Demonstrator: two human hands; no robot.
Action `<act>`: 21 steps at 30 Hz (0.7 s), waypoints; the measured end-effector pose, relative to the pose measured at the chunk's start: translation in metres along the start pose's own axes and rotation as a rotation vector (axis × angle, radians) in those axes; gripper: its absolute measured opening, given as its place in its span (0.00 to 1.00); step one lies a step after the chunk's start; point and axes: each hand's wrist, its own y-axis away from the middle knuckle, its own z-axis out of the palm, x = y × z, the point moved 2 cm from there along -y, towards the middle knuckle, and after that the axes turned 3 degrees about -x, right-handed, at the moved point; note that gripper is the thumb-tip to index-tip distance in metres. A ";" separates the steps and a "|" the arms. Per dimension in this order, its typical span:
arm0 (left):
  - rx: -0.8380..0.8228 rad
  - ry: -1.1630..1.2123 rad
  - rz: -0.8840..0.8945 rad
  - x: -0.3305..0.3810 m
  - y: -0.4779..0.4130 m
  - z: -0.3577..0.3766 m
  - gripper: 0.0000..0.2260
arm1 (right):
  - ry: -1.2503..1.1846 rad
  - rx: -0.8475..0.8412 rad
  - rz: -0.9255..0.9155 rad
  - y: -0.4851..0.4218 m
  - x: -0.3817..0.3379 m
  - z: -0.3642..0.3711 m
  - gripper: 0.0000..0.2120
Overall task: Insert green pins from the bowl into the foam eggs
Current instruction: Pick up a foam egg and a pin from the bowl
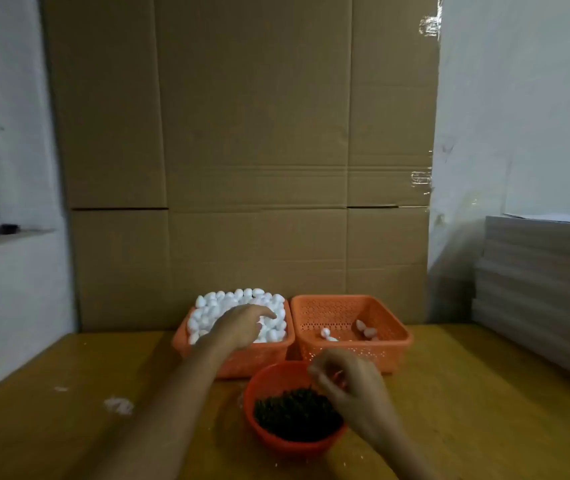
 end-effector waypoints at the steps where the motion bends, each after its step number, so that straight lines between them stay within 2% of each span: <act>1: -0.030 -0.037 -0.003 0.002 -0.005 0.005 0.18 | 0.094 -0.072 -0.018 -0.001 0.004 0.008 0.03; 3: -0.057 -0.048 -0.024 0.002 -0.014 0.014 0.20 | 0.250 -0.142 -0.067 -0.004 0.011 0.024 0.12; 7: -0.079 -0.150 -0.051 -0.005 -0.028 0.036 0.22 | 0.303 -0.253 -0.090 -0.001 0.015 0.042 0.27; 10: -0.011 -0.099 -0.075 -0.004 -0.030 0.039 0.20 | 0.270 -0.257 -0.094 0.002 0.014 0.040 0.25; 12: 0.045 -0.163 -0.052 -0.001 -0.031 0.035 0.18 | 0.268 -0.272 -0.102 0.003 0.012 0.040 0.26; 16: 0.061 -0.247 -0.038 0.002 -0.027 0.026 0.28 | 0.250 -0.266 -0.107 0.005 0.015 0.042 0.29; 21: 0.114 -0.211 -0.073 0.001 -0.027 0.024 0.29 | 0.209 -0.233 -0.113 0.005 0.019 0.042 0.28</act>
